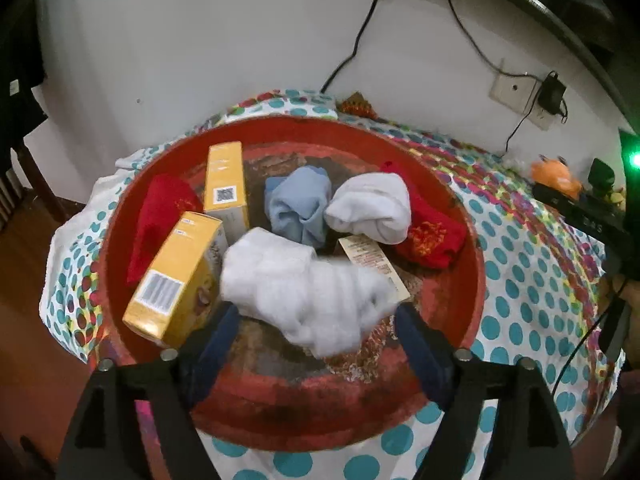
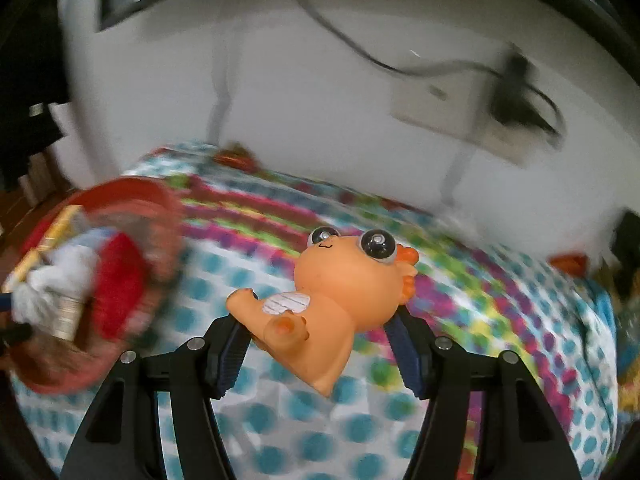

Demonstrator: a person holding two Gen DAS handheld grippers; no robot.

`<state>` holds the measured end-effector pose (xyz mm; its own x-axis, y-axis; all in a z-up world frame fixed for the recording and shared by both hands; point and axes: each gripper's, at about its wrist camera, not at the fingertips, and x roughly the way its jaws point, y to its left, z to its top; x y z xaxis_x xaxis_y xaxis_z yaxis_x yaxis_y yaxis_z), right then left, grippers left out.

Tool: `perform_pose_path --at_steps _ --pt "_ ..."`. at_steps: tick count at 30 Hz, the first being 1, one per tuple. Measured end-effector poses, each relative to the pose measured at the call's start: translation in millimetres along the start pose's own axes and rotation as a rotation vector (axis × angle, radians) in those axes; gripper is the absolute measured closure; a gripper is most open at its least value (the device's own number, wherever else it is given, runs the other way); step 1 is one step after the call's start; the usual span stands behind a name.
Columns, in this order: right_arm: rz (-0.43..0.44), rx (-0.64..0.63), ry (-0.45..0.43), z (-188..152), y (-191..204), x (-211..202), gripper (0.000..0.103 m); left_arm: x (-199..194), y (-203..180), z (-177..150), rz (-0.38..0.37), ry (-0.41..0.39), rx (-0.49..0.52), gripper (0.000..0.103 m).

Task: Organize objects
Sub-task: 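Carry the white sock into the tray with the left gripper while the right gripper carries the orange toy over, then open the left gripper over the tray while the right gripper lowers the orange toy into it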

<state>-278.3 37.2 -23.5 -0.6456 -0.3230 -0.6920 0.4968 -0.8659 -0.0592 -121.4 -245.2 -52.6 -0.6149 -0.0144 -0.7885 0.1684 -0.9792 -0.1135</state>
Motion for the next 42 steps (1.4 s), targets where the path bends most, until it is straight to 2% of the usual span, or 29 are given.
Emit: perform_pose_path --at_steps 5,8,12,15,18,22,25,29,32,37,42 --pt "0.125 -0.076 -0.013 21.8 74.2 -1.0 0.043 -20.0 9.2 -1.9 0.022 -0.019 -0.015 0.02" --pt "0.191 -0.105 -0.007 33.0 117.2 6.3 0.043 -27.8 15.3 -4.1 0.076 -0.009 -0.027 0.02" --pt "0.238 -0.112 0.02 43.5 158.1 23.5 0.042 -35.9 25.9 -8.2 0.176 -0.007 -0.044 0.02" --pt "0.23 -0.129 0.037 45.0 175.9 35.0 0.042 -39.2 35.2 -10.3 0.226 -0.004 -0.069 0.02" --pt "0.216 -0.141 0.067 42.7 186.1 45.9 0.041 -38.8 44.7 -11.6 0.245 0.017 -0.104 0.02" --pt "0.202 -0.153 0.091 39.2 190.2 48.4 0.039 -39.2 46.6 -13.3 0.291 0.015 -0.097 0.02" --pt "0.18 -0.174 0.092 37.3 190.3 46.4 0.038 -41.3 46.7 -16.5 0.261 0.016 -0.112 0.02" --pt "0.166 -0.175 0.092 36.5 186.0 35.6 0.017 -43.6 49.3 -17.5 0.251 0.026 -0.135 0.02" --pt "0.143 -0.186 0.095 33.4 182.7 22.8 0.007 -43.6 49.3 -18.3 0.245 0.039 -0.139 0.02" --pt "0.113 -0.228 0.16 13.7 176.2 -3.6 0.002 -41.5 51.6 -20.0 0.244 0.063 -0.16 0.02" --pt "0.105 -0.278 0.29 -16.8 176.8 -14.6 0.001 -42.4 37.6 -21.2 0.252 0.053 -0.12 0.02"
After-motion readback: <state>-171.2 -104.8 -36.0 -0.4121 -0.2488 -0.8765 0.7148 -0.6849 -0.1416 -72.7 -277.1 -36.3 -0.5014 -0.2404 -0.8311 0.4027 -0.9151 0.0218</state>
